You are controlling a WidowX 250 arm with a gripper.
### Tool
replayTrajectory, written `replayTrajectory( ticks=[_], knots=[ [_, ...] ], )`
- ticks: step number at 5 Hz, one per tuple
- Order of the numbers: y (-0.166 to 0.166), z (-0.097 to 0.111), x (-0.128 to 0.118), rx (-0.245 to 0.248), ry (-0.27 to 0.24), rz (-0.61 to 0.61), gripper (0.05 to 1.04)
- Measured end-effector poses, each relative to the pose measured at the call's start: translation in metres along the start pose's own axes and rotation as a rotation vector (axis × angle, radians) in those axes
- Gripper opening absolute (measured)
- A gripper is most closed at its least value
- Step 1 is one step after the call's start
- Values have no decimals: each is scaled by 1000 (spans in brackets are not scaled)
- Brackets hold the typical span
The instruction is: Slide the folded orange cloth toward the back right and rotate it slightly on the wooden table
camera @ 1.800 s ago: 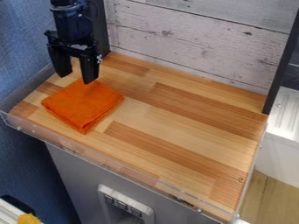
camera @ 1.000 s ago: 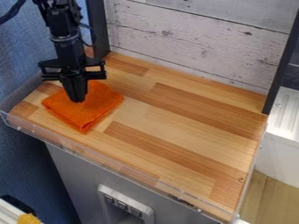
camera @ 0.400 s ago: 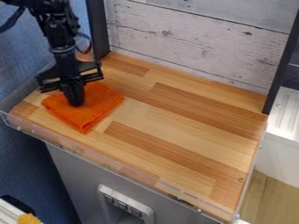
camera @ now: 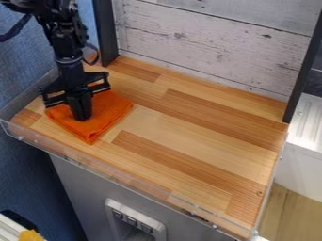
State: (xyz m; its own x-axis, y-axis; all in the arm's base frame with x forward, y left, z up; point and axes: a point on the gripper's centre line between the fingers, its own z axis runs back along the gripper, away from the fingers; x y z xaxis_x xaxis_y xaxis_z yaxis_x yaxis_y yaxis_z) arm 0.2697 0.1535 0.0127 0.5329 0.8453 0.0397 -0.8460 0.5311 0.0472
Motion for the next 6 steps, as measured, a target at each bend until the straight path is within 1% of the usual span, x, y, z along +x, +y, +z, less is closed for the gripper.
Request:
replayTrajectory(
  ticks=[1,2,3,4,5,6],
  knots=[
    [-7,-2,1,21,6,-56,63],
    [-21,-2,9,27,16,-186,63],
    [-33,-2,14,20,32,-345,63],
    [-42,-3,20,3,55,-513,63],
    [-49,-2,26,-20,69,-654,62],
    [-54,-1,27,-48,70,-766,59]
  ],
)
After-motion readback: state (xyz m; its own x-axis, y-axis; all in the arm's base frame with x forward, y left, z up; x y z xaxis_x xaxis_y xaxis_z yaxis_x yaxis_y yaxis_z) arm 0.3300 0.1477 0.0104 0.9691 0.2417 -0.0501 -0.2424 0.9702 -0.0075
